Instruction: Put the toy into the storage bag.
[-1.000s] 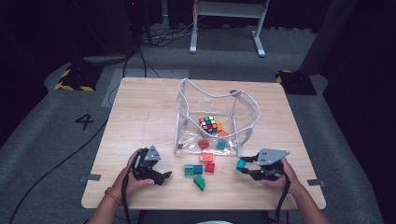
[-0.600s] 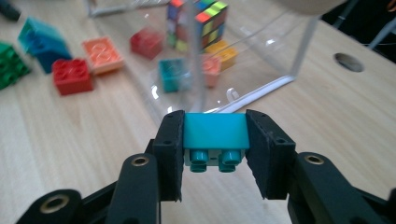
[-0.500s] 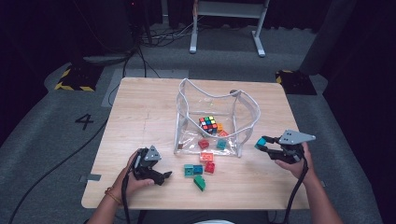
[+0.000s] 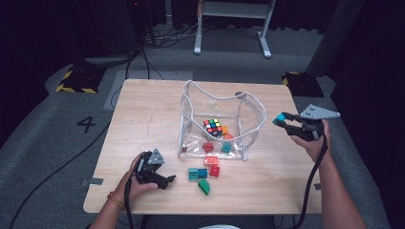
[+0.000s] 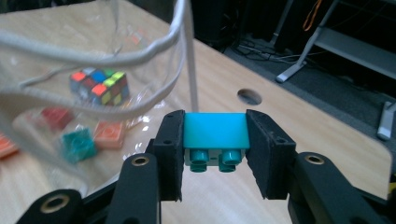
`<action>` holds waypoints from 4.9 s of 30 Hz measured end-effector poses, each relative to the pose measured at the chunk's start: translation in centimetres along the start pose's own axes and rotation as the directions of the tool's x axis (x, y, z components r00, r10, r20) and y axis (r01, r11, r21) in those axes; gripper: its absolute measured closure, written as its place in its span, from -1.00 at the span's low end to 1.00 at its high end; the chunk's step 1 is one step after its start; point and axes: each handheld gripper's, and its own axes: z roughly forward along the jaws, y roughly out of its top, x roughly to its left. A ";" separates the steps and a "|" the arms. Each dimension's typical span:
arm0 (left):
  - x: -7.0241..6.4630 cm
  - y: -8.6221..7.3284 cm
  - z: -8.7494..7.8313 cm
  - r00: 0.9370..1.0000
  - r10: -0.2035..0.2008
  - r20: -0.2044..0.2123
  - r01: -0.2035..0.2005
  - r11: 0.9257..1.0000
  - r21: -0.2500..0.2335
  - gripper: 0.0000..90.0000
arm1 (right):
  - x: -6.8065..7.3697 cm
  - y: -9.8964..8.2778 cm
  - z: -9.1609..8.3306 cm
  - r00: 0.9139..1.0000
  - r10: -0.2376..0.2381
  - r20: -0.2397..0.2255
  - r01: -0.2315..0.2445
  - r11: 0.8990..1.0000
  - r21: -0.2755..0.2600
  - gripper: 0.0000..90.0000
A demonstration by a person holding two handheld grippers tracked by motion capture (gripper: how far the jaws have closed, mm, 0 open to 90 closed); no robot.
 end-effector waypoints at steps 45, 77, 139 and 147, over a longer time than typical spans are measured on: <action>0.0 0.0 0.0 1.000 0.000 -0.001 0.000 1.000 0.000 -0.88 | 7.2 14.6 8.6 0.904 -0.254 -0.344 0.256 0.966 -0.042 0.32; 0.0 0.0 0.0 1.000 0.000 0.000 0.000 1.000 0.000 -0.88 | 6.9 12.2 14.0 0.857 -0.340 -0.388 0.493 0.762 0.420 0.32; 0.0 0.0 0.0 1.000 0.000 0.000 0.000 1.000 0.000 -0.88 | 4.7 4.6 -2.4 0.989 -0.058 -0.134 0.052 0.998 -0.047 -0.30; 0.0 0.0 0.0 1.000 0.002 0.000 -0.002 1.000 0.002 -0.88 | 6.3 1.3 -2.3 0.984 -0.046 -0.173 0.043 0.999 -0.018 -0.29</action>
